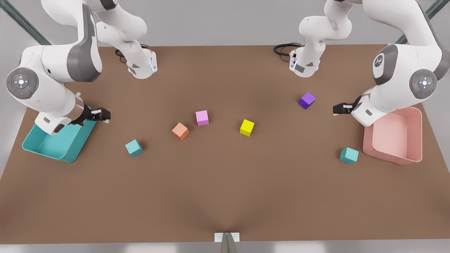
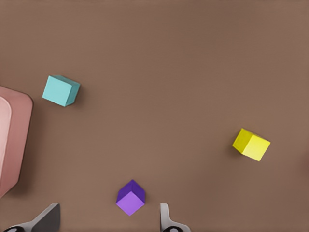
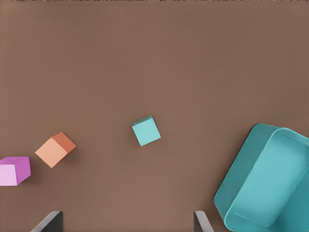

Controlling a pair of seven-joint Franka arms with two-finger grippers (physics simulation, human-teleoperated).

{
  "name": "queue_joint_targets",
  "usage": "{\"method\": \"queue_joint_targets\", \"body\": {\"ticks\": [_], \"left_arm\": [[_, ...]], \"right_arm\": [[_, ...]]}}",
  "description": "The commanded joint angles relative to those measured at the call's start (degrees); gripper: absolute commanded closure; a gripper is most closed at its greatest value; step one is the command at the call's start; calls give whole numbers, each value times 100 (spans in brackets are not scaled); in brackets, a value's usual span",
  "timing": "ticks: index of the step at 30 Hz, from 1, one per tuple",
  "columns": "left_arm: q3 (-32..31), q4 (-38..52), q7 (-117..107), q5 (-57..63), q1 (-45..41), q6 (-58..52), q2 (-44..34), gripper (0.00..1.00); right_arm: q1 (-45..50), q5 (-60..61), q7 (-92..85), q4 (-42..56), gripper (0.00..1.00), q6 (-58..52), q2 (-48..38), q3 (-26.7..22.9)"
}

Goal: Stack the two blue cubes on top of each other

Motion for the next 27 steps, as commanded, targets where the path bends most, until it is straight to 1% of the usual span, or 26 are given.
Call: {"method": "queue_joint_targets", "body": {"ticks": [1, 6, 7, 8, 9, 13, 15, 16, 18, 19, 20, 22, 23, 25, 27], "left_arm": [[0, -42, -156, 1, 10, 113, -3, 0], [0, -77, -156, 1, 10, 149, 15, 0], [0, -77, -156, 1, 10, 149, 15, 0], [9, -86, -156, 1, 10, 149, 15, 0], [9, -95, -165, 1, 10, 158, 24, 0], [27, -130, -165, 9, 10, 166, 68, 0], [35, -200, -165, 9, 10, 219, 68, 0], [35, -218, -165, 18, 10, 254, 68, 0], [44, -253, -165, 18, 10, 289, 68, 0], [44, -262, -165, 18, 10, 289, 68, 0], [44, -306, -165, 18, 10, 307, 76, 0], [44, -315, -165, 18, 10, 333, 76, 0], [53, -315, -165, 27, 19, 333, 76, 0], [70, -367, -165, 45, 28, 404, 76, 0], [70, -367, -165, 53, 28, 430, 76, 0]], "right_arm": [[0, 6, -140, 2, 0, 159, -5, -2], [0, -143, -105, -24, 0, 168, 179, -11], [0, -134, 561, -59, 0, 159, 399, -20], [18, -152, 1748, -191, 0, 177, 531, -11], [18, -143, 2320, -261, 0, 221, 751, -11], [0, -135, 3217, -270, 0, 449, 1217, -11], [9, -117, 3806, -358, 0, 414, 1278, -11], [-52, -82, 3797, -165, 0, 397, 1384, -11], [-132, 94, 4112, -270, 0, 405, 1428, -11], [-105, 94, 4587, -393, 0, 493, 1410, -11], [-105, 68, 4668, -638, 0, 939, 1375, -11], [-97, 50, 4668, -1517, 0, 2048, 997, -2], [-96, 76, 4668, -1579, 0, 2180, 979, -2], [-140, 103, 4659, -2483, 0, 3277, 707, -2], [-149, 304, 4659, -2819, 0, 3762, 672, -11]]}}
